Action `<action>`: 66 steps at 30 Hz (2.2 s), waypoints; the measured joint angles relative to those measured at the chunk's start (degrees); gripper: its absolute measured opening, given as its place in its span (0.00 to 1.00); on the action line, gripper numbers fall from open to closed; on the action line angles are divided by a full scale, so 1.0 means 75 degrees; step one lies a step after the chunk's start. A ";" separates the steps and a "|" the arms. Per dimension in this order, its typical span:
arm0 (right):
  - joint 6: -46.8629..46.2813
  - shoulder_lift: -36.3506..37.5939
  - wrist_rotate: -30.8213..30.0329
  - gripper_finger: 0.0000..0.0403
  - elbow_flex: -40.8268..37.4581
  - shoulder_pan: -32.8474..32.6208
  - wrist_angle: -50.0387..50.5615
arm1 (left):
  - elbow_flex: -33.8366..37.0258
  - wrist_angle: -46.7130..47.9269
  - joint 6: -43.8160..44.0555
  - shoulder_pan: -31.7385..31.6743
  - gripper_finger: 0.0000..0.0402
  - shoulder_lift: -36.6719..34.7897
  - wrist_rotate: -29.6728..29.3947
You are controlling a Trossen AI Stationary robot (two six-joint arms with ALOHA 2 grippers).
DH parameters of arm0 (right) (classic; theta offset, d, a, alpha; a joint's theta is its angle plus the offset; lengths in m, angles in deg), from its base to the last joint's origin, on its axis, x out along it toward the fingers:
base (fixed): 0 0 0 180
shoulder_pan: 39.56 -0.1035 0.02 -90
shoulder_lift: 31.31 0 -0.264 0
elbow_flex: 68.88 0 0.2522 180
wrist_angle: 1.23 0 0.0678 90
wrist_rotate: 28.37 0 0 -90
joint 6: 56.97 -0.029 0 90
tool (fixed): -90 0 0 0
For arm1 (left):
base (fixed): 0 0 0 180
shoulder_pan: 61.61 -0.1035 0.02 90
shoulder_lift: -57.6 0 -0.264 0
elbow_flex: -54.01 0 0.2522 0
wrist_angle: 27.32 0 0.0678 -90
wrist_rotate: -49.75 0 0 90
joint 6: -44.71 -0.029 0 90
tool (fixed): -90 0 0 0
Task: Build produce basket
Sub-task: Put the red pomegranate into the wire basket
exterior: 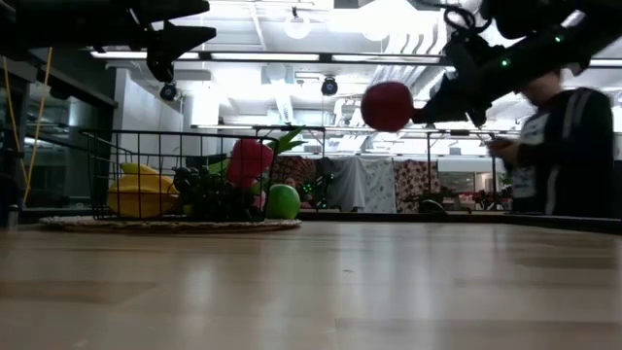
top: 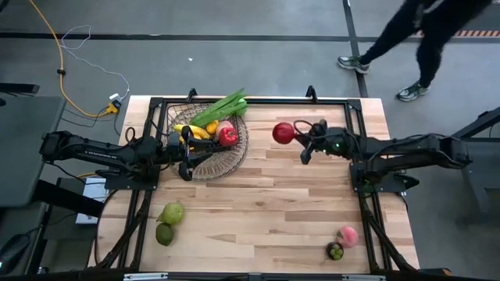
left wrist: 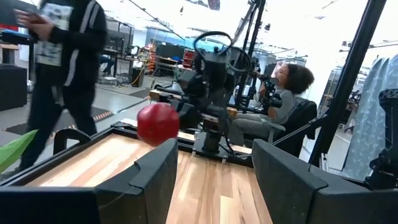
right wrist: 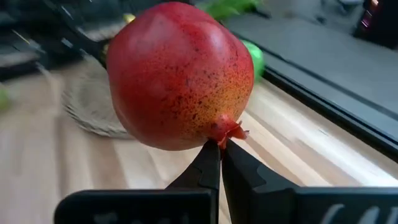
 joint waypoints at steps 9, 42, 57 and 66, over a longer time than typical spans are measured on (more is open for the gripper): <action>-0.0004 -0.0003 -0.0055 0.00 -0.1024 -0.0549 -0.2607 | 0.0000 -0.0005 0.0000 -0.0001 0.49 -0.0001 -0.0012; 0.0387 -0.0012 -0.0022 0.00 -0.1088 -0.0595 -0.2707 | 0.0000 0.0173 -0.0204 0.0000 0.49 0.0000 -0.0203; 0.0387 -0.0500 0.0202 0.00 -0.1085 -0.0595 -0.3616 | 0.0000 0.0110 -0.0200 0.0000 0.49 0.0000 -0.0207; 0.0392 -0.2151 0.0352 0.00 -0.0607 -0.0574 -0.5140 | 0.0000 -0.0186 -0.0196 -0.0001 0.49 -0.0003 -0.0205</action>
